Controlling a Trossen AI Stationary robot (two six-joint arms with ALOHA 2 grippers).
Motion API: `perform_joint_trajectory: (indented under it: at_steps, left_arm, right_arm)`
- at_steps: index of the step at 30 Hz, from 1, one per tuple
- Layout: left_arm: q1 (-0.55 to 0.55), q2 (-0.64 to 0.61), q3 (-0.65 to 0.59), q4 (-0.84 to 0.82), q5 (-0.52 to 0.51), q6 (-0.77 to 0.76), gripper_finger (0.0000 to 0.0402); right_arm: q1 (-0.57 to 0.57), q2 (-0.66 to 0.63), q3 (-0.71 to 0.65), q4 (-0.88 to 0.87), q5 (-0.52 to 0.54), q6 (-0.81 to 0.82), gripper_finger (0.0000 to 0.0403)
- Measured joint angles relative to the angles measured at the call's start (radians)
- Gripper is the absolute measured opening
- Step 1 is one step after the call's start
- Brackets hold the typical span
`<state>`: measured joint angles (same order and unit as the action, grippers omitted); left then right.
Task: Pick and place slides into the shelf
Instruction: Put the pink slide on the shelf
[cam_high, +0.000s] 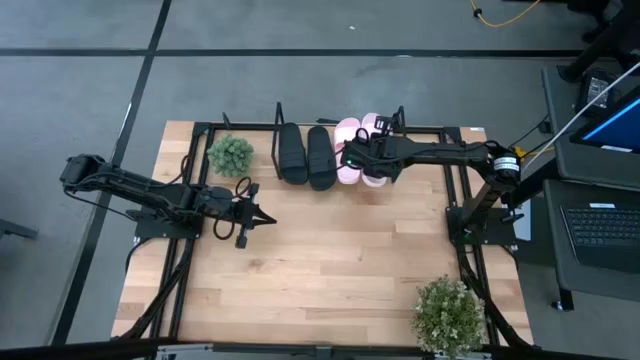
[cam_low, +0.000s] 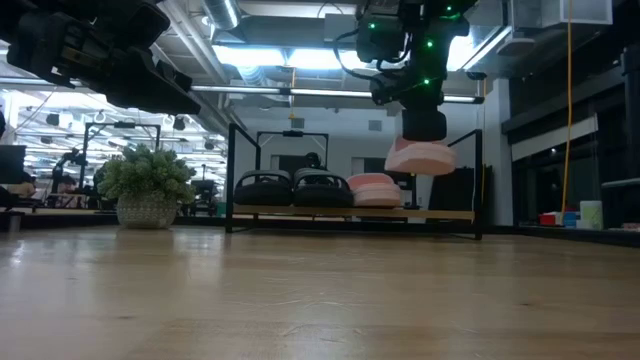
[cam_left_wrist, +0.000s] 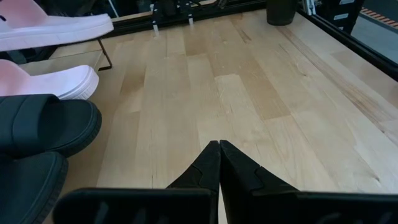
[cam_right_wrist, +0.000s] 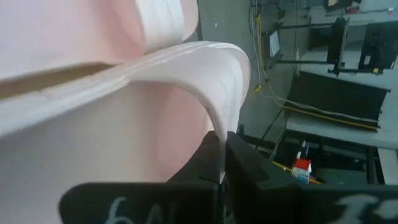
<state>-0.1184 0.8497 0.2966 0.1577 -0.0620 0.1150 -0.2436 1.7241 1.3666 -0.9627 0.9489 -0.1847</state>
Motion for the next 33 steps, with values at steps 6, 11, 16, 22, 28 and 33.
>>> perform_joint_trajectory:
  at_steps: [6, 11, 16, 22, 28, 33]
  left_arm:
    - [0.000, 0.000, 0.000, 0.000, 0.000, 0.000, 0.0000]
    - [0.000, 0.000, 0.000, 0.000, 0.000, 0.001, 0.0000]
    - [0.000, 0.000, 0.000, 0.000, 0.000, 0.001, 0.0000]
    - [0.000, 0.000, 0.000, 0.000, 0.000, 0.002, 0.0000]
    - [0.000, 0.000, 0.000, 0.000, 0.000, 0.002, 0.0000]
    - [0.000, 0.000, 0.000, 0.000, 0.000, 0.002, 0.0000]
  right_arm:
    - [-0.036, 0.000, 0.000, -0.003, 0.000, -0.010, 0.0010]
    - [-0.064, 0.000, 0.000, 0.007, -0.040, -0.030, 0.0010]
    - [-0.091, 0.000, 0.000, 0.008, -0.061, -0.030, 0.0010]
    - [-0.100, 0.000, 0.000, 0.035, -0.109, -0.030, 0.0010]
    - [-0.100, 0.000, 0.000, 0.054, -0.113, -0.033, 0.0010]
    - [-0.100, 0.001, 0.000, 0.054, -0.113, -0.032, 0.0010]
